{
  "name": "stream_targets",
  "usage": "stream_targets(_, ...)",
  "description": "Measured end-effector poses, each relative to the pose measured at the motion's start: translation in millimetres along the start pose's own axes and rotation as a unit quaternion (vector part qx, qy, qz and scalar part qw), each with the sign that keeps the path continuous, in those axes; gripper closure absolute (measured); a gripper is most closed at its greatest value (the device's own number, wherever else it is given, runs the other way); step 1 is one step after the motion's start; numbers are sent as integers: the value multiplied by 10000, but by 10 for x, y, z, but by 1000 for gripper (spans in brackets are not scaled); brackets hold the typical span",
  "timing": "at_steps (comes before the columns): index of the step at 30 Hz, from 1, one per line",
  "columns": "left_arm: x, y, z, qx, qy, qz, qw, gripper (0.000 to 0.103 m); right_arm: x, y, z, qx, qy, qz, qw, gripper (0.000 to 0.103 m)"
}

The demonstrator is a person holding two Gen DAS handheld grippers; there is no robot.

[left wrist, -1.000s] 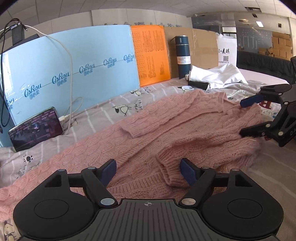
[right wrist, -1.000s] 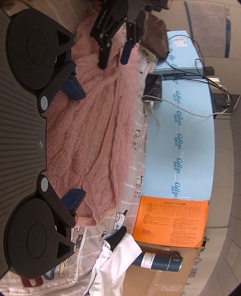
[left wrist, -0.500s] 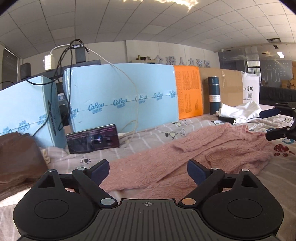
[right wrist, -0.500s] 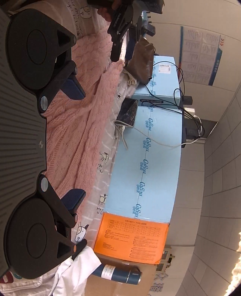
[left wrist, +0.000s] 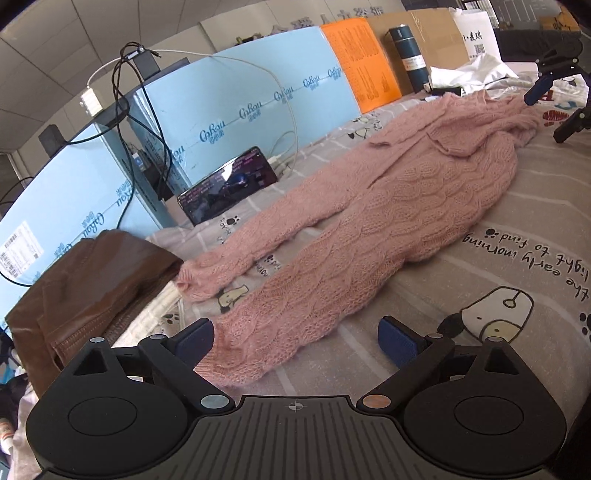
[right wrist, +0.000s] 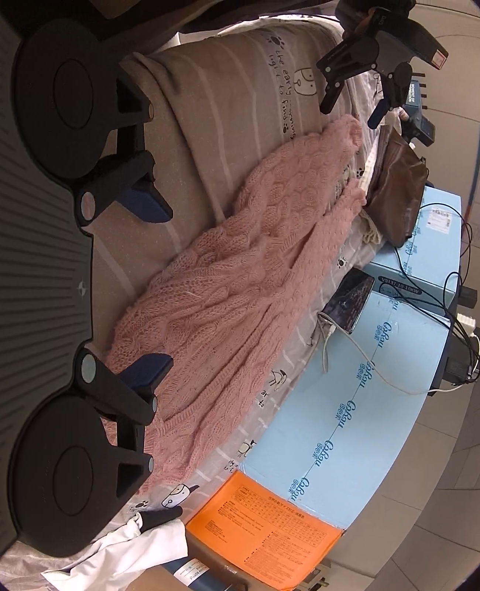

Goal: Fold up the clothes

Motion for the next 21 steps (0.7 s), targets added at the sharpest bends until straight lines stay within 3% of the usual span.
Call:
stream_targets(8, 279, 99, -90, -163, -277, 279, 9991, 5, 239, 42, -23, -548, 102, -317, 9979, 37)
stream_targets(10, 315, 82, -162, -294, -321, 316, 9986, 5, 279, 85, 44, -482, 243, -298, 9981, 44)
stream_targets(14, 334, 3, -339, -551, -277, 355, 9975, 6, 353, 176, 210, -271, 525, -237, 9980, 49)
stream_targets(15, 339, -17, -384, -616, -266, 365, 9971, 9, 371, 199, 251, -218, 595, -221, 9977, 63)
stream_targets(16, 344, -37, -428, -680, -254, 375, 9967, 17, 390, 222, 293, -165, 666, -206, 9974, 74)
stream_targets(18, 353, -77, -517, -808, -232, 394, 9957, 73, 426, 268, 375, -59, 806, -175, 9966, 78)
stream_targets(20, 358, -110, -606, -943, -211, 436, 9944, 89, 407, 331, 495, 204, 992, 64, 9948, 82)
stream_targets(21, 332, -88, -656, -1051, -203, 581, 9926, 92, 390, 368, 557, 311, 1067, 189, 9936, 84)
Point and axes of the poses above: each gripper's, at about its wrist camera, not at the fingertips, and x roughly the way its jaws point, z to its right, y to its top, the point moved 5 cm from there along x, roughly the way its jaws point, and after that the axes turned 11 degrees about x, right-handed, at the moved point
